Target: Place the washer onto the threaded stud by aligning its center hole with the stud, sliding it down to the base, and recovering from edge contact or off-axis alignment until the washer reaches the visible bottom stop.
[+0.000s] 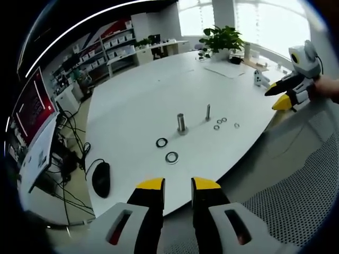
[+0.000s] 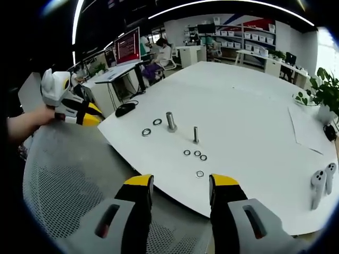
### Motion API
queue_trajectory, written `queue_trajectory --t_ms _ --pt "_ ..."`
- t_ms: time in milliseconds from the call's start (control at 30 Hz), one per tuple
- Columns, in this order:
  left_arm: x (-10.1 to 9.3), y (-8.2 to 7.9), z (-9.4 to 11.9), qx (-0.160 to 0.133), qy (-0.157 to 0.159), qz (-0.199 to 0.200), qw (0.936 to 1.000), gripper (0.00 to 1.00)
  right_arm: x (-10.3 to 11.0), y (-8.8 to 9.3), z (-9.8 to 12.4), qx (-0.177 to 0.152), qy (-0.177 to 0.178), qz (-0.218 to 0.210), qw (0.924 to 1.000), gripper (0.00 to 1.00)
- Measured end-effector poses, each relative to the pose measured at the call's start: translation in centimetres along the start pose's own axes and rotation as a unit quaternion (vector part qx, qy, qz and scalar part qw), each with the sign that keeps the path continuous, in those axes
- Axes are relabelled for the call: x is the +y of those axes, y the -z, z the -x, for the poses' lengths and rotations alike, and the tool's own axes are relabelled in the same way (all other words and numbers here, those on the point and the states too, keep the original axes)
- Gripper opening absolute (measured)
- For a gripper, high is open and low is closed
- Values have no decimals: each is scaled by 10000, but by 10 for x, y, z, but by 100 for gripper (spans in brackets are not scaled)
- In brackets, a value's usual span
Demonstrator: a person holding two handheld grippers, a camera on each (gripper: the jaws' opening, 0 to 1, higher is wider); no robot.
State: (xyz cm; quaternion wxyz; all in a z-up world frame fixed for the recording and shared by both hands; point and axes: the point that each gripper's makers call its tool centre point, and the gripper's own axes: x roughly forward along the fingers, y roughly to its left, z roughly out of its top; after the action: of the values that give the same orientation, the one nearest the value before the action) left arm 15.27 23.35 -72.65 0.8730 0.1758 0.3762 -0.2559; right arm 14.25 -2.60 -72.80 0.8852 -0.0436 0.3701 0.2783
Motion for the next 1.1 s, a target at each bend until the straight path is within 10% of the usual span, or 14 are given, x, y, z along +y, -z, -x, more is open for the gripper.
queue_trajectory --t_ms 1100 --pt "3 20 -8 673 -27 204 9975 17 0 -6 2 -218 -132 -234 9994 44"
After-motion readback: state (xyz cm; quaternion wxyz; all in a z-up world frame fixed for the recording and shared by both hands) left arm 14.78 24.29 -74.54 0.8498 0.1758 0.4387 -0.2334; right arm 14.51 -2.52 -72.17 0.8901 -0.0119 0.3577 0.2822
